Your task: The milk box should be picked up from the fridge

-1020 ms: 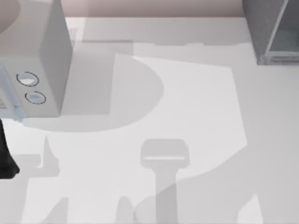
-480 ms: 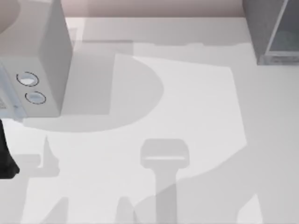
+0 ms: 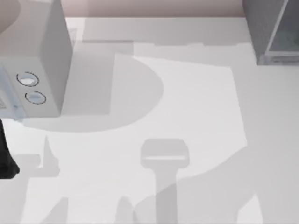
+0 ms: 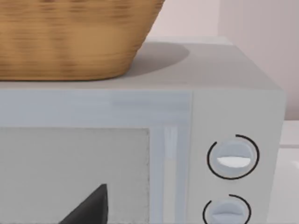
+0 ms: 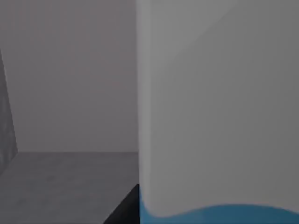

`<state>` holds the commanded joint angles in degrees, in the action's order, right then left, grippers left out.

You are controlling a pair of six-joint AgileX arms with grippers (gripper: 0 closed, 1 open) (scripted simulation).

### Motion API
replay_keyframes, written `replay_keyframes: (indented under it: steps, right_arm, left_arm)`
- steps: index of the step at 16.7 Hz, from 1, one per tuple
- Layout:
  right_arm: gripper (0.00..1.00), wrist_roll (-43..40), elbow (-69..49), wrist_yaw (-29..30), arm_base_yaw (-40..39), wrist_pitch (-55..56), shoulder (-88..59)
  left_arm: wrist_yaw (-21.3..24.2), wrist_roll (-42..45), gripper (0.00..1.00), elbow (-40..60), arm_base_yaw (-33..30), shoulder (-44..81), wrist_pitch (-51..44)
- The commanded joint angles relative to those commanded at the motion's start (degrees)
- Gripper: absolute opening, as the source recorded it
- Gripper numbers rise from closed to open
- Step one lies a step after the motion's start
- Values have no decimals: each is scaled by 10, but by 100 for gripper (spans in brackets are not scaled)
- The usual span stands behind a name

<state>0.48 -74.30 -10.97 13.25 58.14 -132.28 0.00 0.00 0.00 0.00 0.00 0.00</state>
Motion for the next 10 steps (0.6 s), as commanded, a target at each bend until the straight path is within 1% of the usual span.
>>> replay_keyframes:
  steps: [3, 7, 10]
  right_arm:
    - [0, -1, -4, 0, 0, -20, 20]
    - [0, 0, -14, -1, 0, -79, 58]
    - [0, 1, -19, -1, 0, -88, 70]
  left_arm:
    - [0, 0, 100, 0, 0, 0, 0]
    - [0, 0, 100, 0, 0, 0, 0]
    - [0, 0, 100, 0, 0, 0, 0]
